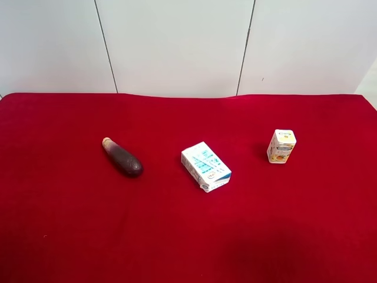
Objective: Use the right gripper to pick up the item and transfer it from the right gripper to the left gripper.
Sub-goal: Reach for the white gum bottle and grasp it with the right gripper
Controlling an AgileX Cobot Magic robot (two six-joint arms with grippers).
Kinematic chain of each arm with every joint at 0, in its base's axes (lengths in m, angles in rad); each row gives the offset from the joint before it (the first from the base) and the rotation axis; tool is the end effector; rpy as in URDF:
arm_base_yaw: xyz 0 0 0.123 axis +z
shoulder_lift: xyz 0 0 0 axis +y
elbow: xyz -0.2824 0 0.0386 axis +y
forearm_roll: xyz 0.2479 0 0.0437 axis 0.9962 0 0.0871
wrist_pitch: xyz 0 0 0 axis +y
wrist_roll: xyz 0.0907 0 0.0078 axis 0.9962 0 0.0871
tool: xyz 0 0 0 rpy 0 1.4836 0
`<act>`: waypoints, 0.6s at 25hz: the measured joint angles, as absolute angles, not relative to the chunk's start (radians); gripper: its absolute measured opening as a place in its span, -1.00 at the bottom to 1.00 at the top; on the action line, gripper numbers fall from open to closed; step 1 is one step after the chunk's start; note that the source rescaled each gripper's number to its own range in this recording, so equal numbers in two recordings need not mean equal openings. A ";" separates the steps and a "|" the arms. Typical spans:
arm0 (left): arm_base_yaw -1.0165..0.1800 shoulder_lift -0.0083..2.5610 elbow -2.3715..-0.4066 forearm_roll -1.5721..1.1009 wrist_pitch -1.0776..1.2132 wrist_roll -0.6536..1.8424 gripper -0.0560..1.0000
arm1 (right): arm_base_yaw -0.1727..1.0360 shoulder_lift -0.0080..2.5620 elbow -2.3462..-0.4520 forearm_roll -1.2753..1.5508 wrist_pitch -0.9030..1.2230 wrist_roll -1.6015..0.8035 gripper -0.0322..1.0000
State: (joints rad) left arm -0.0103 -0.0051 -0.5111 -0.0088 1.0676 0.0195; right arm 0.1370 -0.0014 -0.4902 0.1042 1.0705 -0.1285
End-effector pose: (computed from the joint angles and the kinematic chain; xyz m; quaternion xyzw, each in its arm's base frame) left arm -0.0072 -0.0006 0.2797 0.0129 0.8507 -0.0020 0.5255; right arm -0.0057 0.0076 0.2740 -0.1154 0.8490 0.0542 0.5128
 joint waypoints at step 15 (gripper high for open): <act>-0.010 -0.005 -0.511 -0.009 1.068 0.020 1.00 | 0.137 -0.001 -0.490 0.104 1.070 -0.129 1.00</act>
State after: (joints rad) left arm -0.0103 -0.0051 -0.5111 -0.0088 1.0676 0.0195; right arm 0.1370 -0.0014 -0.4902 0.1042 1.0705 -0.1285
